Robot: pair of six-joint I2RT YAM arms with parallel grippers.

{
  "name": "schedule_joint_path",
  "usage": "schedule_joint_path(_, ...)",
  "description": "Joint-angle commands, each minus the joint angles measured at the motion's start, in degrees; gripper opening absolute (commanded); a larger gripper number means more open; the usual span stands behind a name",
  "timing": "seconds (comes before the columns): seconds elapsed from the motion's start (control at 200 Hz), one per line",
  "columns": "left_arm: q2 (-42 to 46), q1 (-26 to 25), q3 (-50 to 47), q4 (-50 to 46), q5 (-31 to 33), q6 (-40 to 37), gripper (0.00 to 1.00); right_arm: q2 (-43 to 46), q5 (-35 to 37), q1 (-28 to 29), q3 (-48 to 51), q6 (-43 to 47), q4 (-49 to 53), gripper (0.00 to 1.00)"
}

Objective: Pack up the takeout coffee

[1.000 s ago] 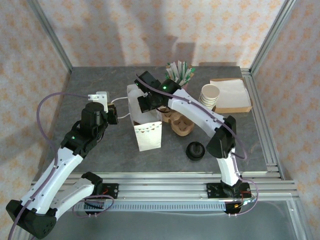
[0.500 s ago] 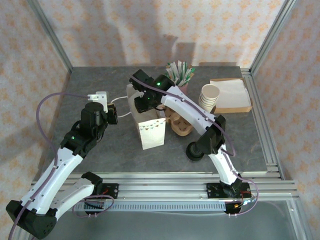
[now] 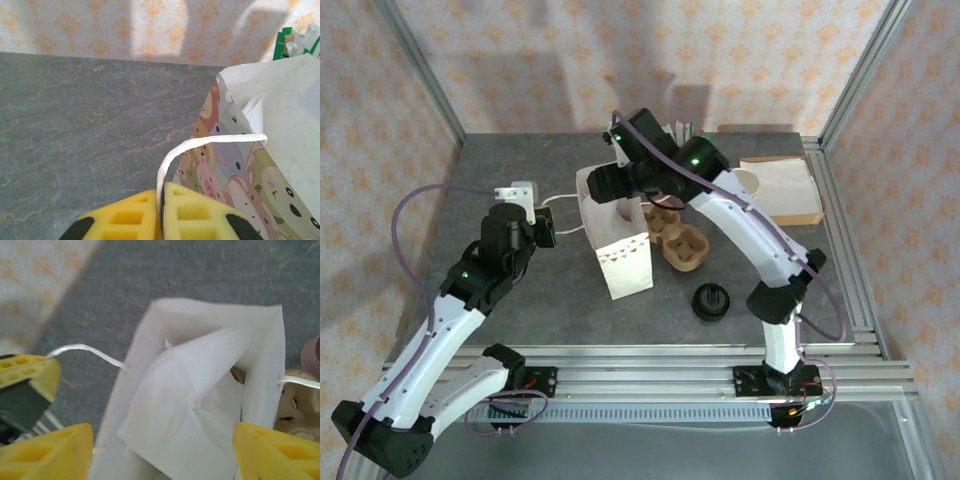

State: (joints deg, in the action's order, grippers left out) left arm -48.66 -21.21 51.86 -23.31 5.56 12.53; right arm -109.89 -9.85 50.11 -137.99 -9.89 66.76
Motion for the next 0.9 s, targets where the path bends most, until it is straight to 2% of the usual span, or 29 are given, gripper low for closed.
schedule_joint_path(0.0,-0.27,0.48,2.59,0.55,-0.99,0.58,0.24,3.13,1.38,0.12,1.02,-0.91,-2.37,0.73)
schedule_joint_path(0.08,-0.29,0.48,3.99,-0.01,-1.12,0.09,0.43,6.79,3.56,0.17,2.65,-0.34,-4.20,0.73)
schedule_joint_path(0.165,-0.07,0.48,7.31,-1.20,-2.38,-1.19,0.69,13.19,8.17,0.14,7.99,1.04,-8.19,0.74)
schedule_joint_path(0.275,0.83,0.47,12.85,-3.16,-3.48,-2.24,0.92,26.49,20.03,0.15,23.68,3.25,-19.42,0.75)
schedule_joint_path(0.305,1.34,0.47,13.89,-3.14,-2.91,-2.60,0.99,30.70,24.47,0.10,29.60,3.96,-24.34,0.80)
schedule_joint_path(0.39,3.41,0.47,15.13,-1.51,1.28,-3.39,1.00,45.12,38.07,0.00,48.48,6.98,-41.10,0.91)
schedule_joint_path(0.495,5.89,0.43,12.75,1.98,14.25,-4.56,1.00,60.25,53.09,-1.51,69.44,15.11,-62.58,0.99)
schedule_joint_path(0.611,5.52,0.80,9.97,2.51,29.18,-5.41,1.00,68.29,60.72,-7.42,80.94,20.58,-68.25,0.99)
schedule_joint_path(0.666,5.27,1.65,8.26,1.87,36.56,-2.56,1.00,69.55,61.78,-11.45,84.62,20.85,-68.09,0.99)
schedule_joint_path(0.741,6.30,4.58,4.17,3.03,37.55,0.64,1.00,69.59,58.42,-18.64,89.33,17.32,-65.89,0.99)
schedule_joint_path(0.806,7.36,7.15,-0.17,4.58,35.40,4.04,1.00,68.17,49.81,-27.54,93.01,11.35,-63.10,0.99)
schedule_joint_path(0.896,8.05,9.30,-6.97,8.09,32.81,5.04,1.00,63.89,33.46,-40.38,98.57,3.68,-63.82,0.99)
